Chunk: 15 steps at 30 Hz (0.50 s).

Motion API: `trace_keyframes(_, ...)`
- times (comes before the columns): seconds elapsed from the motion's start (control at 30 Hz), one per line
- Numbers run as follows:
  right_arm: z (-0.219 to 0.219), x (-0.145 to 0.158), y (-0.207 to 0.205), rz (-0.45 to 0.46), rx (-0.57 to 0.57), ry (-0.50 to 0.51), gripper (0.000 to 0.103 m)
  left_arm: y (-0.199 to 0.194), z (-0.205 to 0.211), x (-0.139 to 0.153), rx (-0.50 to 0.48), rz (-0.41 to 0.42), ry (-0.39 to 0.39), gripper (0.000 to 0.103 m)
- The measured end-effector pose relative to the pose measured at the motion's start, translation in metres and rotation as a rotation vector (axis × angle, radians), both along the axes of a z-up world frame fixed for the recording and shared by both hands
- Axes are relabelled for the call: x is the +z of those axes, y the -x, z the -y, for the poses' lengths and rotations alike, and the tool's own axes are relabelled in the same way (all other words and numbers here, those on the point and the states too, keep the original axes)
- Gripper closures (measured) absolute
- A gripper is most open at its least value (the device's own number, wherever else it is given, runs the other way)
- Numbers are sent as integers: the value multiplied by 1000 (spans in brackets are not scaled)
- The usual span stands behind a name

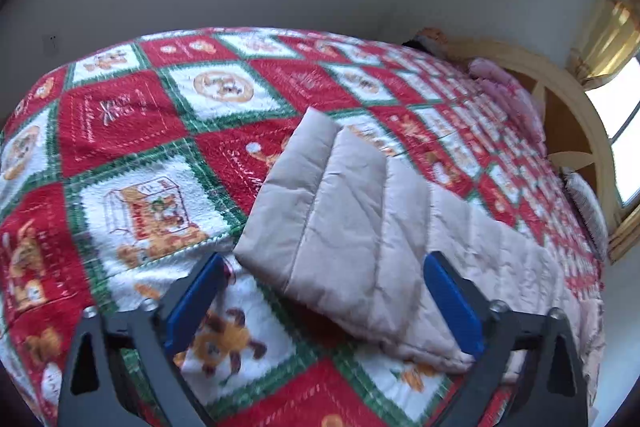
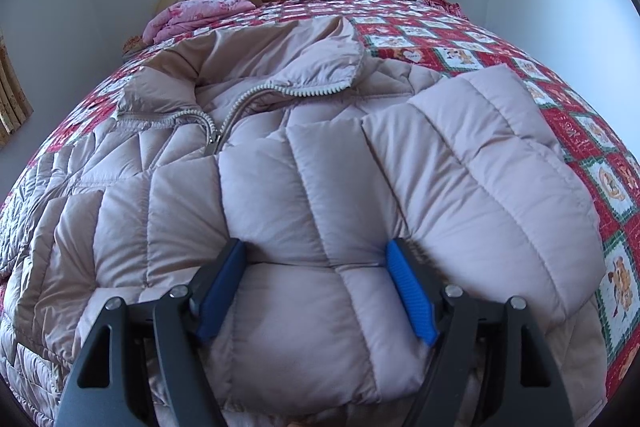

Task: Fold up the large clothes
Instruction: 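Grasp the other sleeve cuff with the left tool and lift it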

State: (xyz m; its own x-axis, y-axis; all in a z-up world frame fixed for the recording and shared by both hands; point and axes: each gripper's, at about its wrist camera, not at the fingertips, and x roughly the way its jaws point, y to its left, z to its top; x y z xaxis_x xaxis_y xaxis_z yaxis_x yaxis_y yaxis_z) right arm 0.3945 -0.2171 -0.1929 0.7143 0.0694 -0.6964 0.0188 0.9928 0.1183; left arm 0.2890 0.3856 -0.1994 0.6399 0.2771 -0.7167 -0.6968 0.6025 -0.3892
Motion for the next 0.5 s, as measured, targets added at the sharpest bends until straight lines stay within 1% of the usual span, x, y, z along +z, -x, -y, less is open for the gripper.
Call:
trace_keyframes(0.03,0,0,0,0,0,1,26,-5,2,0,7,-8,-25,13)
trace_keyframes(0.07,1,0,0,0,0,1,26,-8,2,1,10,-13,-46,30)
trace_keyframes(0.1,1,0,0,0,0,1,26,-12,1,1,3,-14,-56,58)
trace_keyframes(0.13,1,0,0,0,0,2,26,-17,0,0,-18,-9,-45,73)
trace_keyframes(0.17,0,0,0,0,0,2,26,-20,-4,0,-49,17,-11,85)
trace_keyframes(0.2,1,0,0,0,0,3,26,-18,-9,1,-54,32,-6,88)
trace_keyframes(0.27,1,0,0,0,1,2,26,-11,-6,16,-62,60,-53,90)
trace_keyframes(0.33,1,0,0,1,1,0,26,-9,5,38,-84,98,-121,91)
trace_keyframes(0.5,1,0,0,2,1,-1,26,-3,38,97,-166,219,-225,91)
